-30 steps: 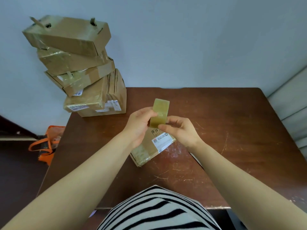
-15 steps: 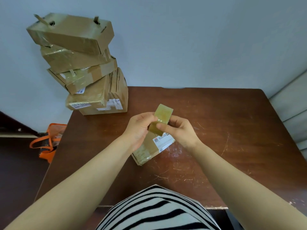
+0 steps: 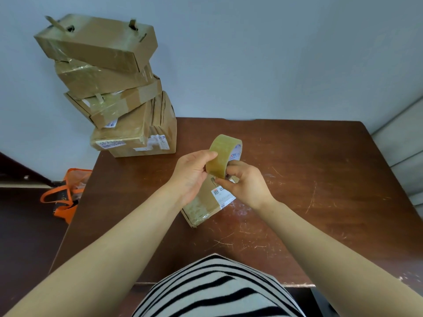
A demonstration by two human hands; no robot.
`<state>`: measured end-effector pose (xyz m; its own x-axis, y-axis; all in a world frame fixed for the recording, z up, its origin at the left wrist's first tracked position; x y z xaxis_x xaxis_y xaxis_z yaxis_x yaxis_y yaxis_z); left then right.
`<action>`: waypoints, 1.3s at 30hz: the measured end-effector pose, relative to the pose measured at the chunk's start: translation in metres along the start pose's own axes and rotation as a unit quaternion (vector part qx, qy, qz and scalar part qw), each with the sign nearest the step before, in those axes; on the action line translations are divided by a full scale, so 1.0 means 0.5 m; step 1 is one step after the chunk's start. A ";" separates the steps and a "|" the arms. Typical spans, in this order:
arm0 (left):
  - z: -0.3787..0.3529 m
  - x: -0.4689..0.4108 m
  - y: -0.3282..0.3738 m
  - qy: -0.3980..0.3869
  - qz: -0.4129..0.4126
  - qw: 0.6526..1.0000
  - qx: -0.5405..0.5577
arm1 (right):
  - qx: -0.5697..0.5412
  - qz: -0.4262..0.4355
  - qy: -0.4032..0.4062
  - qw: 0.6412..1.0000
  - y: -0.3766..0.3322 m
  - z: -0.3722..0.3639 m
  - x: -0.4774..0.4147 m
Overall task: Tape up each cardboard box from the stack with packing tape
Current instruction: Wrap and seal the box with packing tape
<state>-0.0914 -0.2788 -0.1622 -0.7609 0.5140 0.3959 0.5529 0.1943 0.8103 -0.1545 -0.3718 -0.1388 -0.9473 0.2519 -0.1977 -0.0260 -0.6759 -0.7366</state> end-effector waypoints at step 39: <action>-0.018 0.007 0.011 -0.102 -0.013 0.994 -0.048 | -0.397 -0.151 -0.045 0.904 0.034 -0.010 -0.008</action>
<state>-0.0940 -0.2834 -0.1524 -0.6846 0.6701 0.2869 0.4916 0.1338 0.8605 -0.1498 -0.3805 -0.1538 -0.9586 0.2595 0.1170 -0.0845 0.1328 -0.9875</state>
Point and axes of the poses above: each hand's wrist, its own x-axis away from the middle knuckle, its own z-axis out of the back of the hand, y = z × x, the point moved 10 cm from there along -x, towards the middle knuckle, and after that the axes turned 2 degrees about x, right-handed, at the moved point
